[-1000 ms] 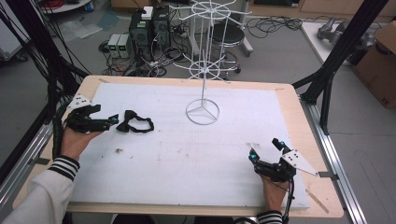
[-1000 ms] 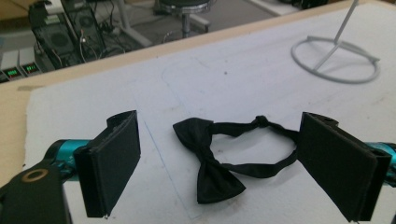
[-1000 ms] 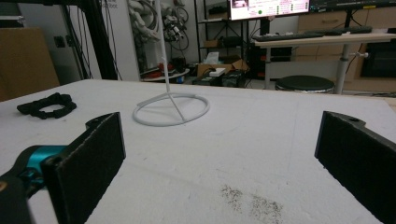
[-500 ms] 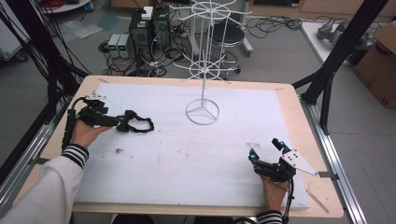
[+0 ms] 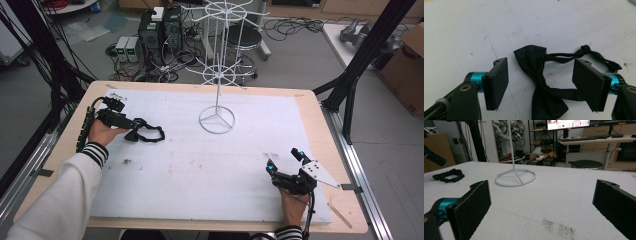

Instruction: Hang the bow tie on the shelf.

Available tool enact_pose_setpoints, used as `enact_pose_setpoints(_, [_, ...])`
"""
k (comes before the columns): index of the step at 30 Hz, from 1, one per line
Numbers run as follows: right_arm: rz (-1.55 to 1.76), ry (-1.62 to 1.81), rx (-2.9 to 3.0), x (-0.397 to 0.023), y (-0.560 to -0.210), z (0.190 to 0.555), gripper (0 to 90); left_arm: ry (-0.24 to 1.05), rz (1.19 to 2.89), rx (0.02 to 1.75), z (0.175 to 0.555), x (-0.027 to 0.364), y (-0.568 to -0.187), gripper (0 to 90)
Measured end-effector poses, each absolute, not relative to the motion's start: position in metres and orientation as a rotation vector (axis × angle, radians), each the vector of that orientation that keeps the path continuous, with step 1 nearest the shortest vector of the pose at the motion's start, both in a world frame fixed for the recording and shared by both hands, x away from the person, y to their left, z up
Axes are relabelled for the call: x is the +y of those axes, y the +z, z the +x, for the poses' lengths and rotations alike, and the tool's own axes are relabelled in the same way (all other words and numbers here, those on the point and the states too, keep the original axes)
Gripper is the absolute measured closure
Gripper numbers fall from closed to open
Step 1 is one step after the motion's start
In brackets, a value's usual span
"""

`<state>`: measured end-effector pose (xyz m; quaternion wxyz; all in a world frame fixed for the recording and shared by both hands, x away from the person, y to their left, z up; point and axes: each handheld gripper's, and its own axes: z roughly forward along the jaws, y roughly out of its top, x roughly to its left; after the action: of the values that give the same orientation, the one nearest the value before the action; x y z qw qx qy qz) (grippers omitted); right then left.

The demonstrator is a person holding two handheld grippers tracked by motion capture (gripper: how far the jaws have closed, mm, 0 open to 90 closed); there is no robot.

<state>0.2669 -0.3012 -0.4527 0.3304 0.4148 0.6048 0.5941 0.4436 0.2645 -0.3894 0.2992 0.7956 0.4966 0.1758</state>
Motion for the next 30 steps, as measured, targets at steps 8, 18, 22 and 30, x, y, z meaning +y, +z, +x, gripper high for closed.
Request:
enact_pose_setpoints(8, [1.085,1.552,1.581,-0.301,-0.453,0.267,0.7,0.329,2.121,1.411,0.451,0.267,-0.399,43.6])
enact_pose_setpoints(18, [1.086,1.555,1.581,-0.301,-0.453,0.267,0.7,0.271,2.119,1.46,0.454,0.265,-0.404,56.1])
enact_pose_setpoints(22, [1.085,1.555,1.581,-0.301,-0.453,0.267,0.7,0.265,2.129,1.474,0.455,0.265,-0.405,61.0])
enact_pose_setpoints(30, [1.086,1.554,1.58,-0.301,-0.453,0.267,0.7,0.236,2.143,1.515,0.458,0.263,-0.41,62.8])
